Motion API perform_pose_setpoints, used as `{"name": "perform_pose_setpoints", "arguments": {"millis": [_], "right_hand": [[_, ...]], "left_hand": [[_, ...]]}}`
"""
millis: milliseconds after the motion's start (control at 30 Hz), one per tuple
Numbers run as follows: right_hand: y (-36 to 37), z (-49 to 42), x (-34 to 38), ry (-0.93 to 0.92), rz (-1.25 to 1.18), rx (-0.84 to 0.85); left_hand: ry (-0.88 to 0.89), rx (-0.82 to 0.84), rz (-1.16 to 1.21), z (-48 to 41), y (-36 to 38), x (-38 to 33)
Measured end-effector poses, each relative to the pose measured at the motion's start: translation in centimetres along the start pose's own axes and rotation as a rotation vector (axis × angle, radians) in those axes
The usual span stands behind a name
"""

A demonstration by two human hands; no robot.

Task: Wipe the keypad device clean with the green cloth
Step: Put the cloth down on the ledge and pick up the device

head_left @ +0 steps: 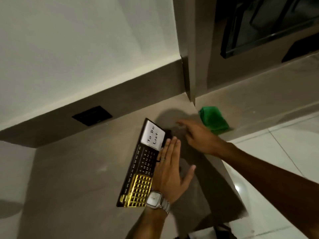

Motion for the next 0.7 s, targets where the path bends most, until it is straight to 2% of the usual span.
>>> {"name": "perform_pose_setpoints", "arguments": {"millis": [67, 133, 233, 367, 533, 700], "right_hand": [[0.6, -0.9, 2.8, -0.048, 0.000, 0.004], [1.2, -2.0, 5.6, -0.067, 0.067, 0.004], [2.3, -3.6, 8.2, -0.039, 0.201, 0.040], [3.6, -4.9, 8.3, -0.018, 0.254, 0.145], [3.1, -4.3, 8.2, -0.126, 0.270, -0.036], [1.9, -3.4, 8.0, -0.037, 0.186, -0.116]], "left_hand": [[-0.030, -0.149, 0.015, 0.1, -4.4, 0.7], [-0.112, -0.211, -0.002, 0.9, -7.7, 2.5], [-0.229, -0.142, 0.061, 3.2, -9.4, 5.9], [-0.309, -0.065, 0.194, 7.5, -8.4, 9.4], [-0.369, -0.209, 0.406, 11.1, -9.2, 12.1], [-0.481, -0.312, 0.523, 12.4, -11.3, 15.4]]}}
Point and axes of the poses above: each hand's wrist, its own z-axis away from the middle knuckle, its own y-axis out of the palm, x = y × z, the point moved 6 cm from there along -z, towards the middle knuckle, and after that the axes turned 8 degrees about x, right-handed, at the moved point
